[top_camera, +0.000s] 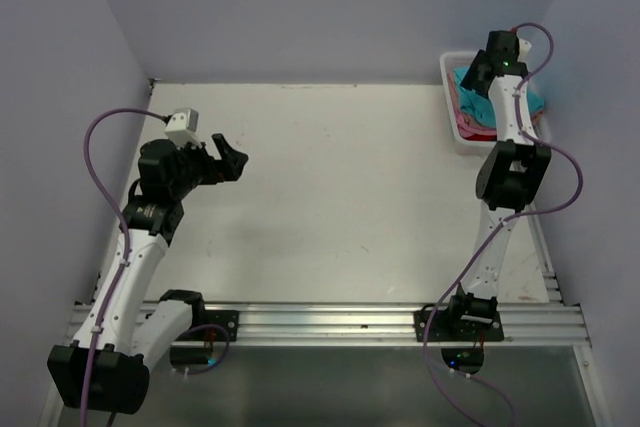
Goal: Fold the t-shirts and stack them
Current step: Grab the tshirt from the pile, then move the tshirt to the center of the board
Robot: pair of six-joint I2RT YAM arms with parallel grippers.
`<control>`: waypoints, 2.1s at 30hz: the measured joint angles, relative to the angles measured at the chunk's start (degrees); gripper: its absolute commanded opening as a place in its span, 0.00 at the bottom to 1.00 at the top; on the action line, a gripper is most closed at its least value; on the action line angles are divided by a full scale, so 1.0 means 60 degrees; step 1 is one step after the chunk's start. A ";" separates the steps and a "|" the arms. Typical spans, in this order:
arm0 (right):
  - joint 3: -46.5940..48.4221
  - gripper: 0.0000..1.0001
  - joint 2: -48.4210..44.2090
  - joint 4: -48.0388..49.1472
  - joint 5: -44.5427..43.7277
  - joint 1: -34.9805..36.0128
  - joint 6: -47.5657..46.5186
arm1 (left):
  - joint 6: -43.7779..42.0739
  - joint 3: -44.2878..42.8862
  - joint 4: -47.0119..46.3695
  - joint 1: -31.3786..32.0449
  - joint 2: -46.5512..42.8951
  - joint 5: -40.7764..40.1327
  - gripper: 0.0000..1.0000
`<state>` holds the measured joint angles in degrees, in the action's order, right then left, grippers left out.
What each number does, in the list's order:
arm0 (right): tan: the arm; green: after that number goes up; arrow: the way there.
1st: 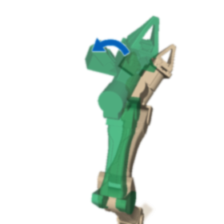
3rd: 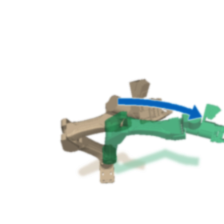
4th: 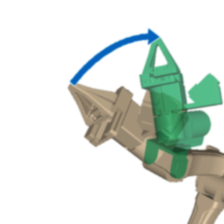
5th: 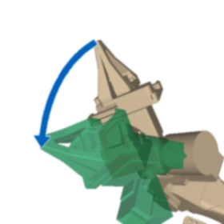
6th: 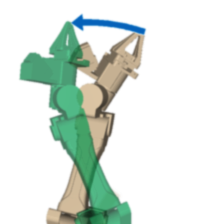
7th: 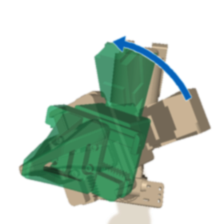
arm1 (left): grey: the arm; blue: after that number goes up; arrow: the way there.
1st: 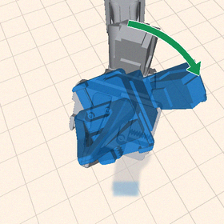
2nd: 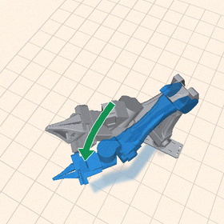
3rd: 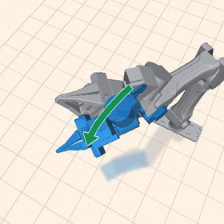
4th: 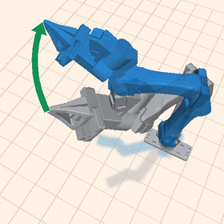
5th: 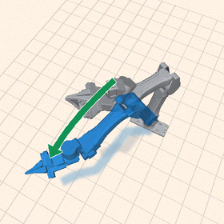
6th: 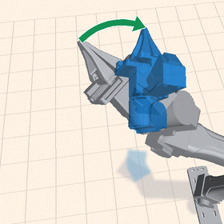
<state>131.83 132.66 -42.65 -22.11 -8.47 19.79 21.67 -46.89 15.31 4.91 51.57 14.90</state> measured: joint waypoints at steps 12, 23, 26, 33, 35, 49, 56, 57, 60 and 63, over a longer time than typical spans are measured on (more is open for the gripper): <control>0.0186 0.76 0.0619 -0.0106 0.1898 -0.0415 0.0539 | 0.0000 0.0033 0.0000 0.0000 0.0113 -0.0011 1.00; -0.0288 0.00 0.0605 0.0087 0.2721 -0.0492 0.0827 | 0.0000 0.0033 0.0011 0.0000 0.0211 -0.0011 1.00; -0.0608 0.00 0.0404 0.0306 0.2823 -0.0510 0.0871 | 0.0000 0.0033 0.0011 0.0000 0.0211 -0.0015 1.00; -0.4295 0.00 -0.2339 0.2681 0.3861 -0.0550 0.1264 | 0.0000 0.0033 0.0022 0.0000 0.0208 -0.0015 1.00; -0.5464 0.00 -0.3555 0.3643 0.4433 -0.0532 0.1475 | 0.0000 0.0033 0.0029 0.0000 0.0197 -0.0015 1.00; -0.8593 0.00 -0.7355 0.8448 1.0615 -0.0080 0.3585 | 0.0007 0.0022 0.0091 0.0000 0.0040 -0.0015 1.00; -0.9468 0.00 -0.7766 0.7555 1.2167 0.2025 0.3034 | 0.0066 -0.0138 0.0321 0.0000 -0.0357 -0.0011 1.00; -0.9500 0.00 -0.7890 0.7275 1.2218 0.2499 0.2765 | 0.0080 -0.0146 0.0353 0.0000 -0.0463 -0.0004 1.00; -0.9672 0.00 -0.8364 0.6473 1.2400 0.3763 0.2095 | 0.0215 -0.0146 0.0463 0.0000 -0.0739 0.0047 1.00; -1.0061 0.00 -0.9005 0.5767 1.2429 0.4634 0.1555 | 0.0251 -0.0149 0.0648 0.0000 -0.1045 0.0131 1.00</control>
<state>71.46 78.63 -8.05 52.47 19.33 29.12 23.18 -47.79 19.20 4.91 45.30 15.68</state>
